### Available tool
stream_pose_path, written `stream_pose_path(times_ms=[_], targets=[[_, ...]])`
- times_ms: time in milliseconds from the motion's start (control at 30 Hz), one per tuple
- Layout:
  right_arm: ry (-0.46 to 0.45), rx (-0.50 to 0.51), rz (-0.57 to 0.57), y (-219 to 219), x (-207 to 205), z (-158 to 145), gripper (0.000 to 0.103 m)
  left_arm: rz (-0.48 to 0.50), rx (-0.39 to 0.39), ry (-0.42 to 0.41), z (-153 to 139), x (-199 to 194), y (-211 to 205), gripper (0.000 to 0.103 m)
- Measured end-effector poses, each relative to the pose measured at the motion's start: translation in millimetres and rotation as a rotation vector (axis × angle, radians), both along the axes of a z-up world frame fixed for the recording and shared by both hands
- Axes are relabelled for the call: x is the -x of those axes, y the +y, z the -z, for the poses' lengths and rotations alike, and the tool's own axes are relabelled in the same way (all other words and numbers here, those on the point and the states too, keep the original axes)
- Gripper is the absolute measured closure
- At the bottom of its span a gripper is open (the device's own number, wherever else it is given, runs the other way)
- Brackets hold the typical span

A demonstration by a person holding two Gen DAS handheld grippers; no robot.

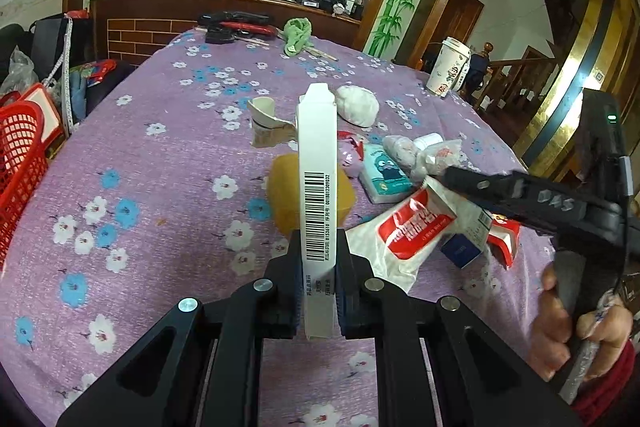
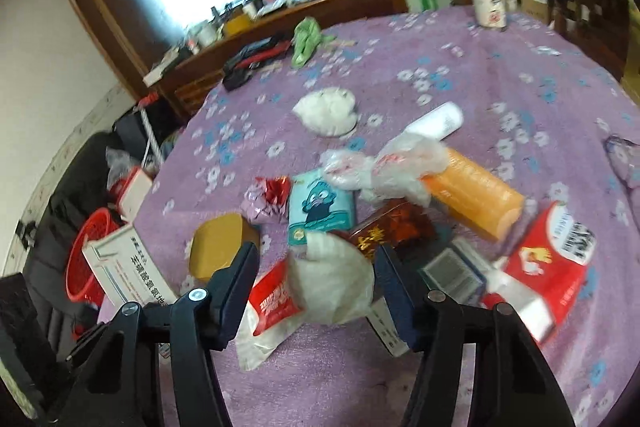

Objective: Collect trash
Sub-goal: 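Grasp the white barcode medicine box with the left gripper, then carry the white box to the basket with left gripper while right grasps the snack bag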

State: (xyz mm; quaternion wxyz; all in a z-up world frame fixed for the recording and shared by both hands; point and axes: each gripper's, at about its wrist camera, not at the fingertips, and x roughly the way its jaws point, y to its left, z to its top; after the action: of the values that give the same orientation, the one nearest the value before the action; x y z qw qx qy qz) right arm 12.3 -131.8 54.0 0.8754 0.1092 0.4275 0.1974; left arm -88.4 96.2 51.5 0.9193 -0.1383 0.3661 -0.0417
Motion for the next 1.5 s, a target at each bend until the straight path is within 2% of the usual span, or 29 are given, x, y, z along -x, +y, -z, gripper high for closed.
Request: stream_pose_path(times_ms=[100, 167, 333, 500, 700, 733, 767, 800, 833, 1033, 1267, 1500], targets=[[0.002, -0.026, 0.034, -8.2, 16.2, -11.5, 0.037, -0.008, 0.001, -0.005, 0.1, 2.6, 5.0, 0.091], [0.025, -0.041, 0.015, -6.0, 28.7, -13.9, 0.032, -0.013, 0.007, -0.012, -0.2, 3.7, 8.6, 0.091], [0.189, -0.127, -0.007, 6.8, 36.9, 14.5, 0.029, -0.027, -0.003, -0.028, -1.5, 6.8, 15.9, 0.090], [0.257, -0.134, 0.053, 15.9, 17.0, 39.1, 0.029, -0.038, 0.001, -0.038, -3.0, 12.3, 25.3, 0.091], [0.251, -0.079, 0.079, 36.4, -12.6, 45.8, 0.031, -0.048, 0.000, -0.049, -4.5, 16.7, 33.4, 0.090], [0.248, -0.068, 0.077, 39.2, -15.4, 47.5, 0.040, -0.050, -0.003, -0.051, -4.1, 17.5, 34.0, 0.090], [0.244, -0.067, 0.065, 42.1, -16.9, 49.5, 0.043, -0.050, -0.006, -0.051, -4.1, 18.0, 33.8, 0.090], [0.241, -0.083, 0.047, 43.3, -17.0, 50.4, 0.053, -0.051, -0.009, -0.052, -3.7, 19.1, 33.5, 0.090], [0.231, -0.088, 0.026, 45.5, -14.8, 47.4, 0.056, -0.050, -0.012, -0.053, -3.6, 19.5, 33.8, 0.090], [0.118, -0.062, -0.006, 41.7, 5.0, 23.0, 0.058, -0.049, -0.017, -0.053, -3.7, 18.3, 33.8, 0.090], [0.039, -0.050, -0.056, 38.1, 22.7, -1.3, 0.058, -0.050, -0.029, -0.066, -12.2, 21.1, 33.6, 0.090], [0.000, -0.028, -0.168, 72.8, 29.0, -23.1, 0.058, -0.107, -0.037, -0.099, -30.3, 34.6, 56.3, 0.090]])
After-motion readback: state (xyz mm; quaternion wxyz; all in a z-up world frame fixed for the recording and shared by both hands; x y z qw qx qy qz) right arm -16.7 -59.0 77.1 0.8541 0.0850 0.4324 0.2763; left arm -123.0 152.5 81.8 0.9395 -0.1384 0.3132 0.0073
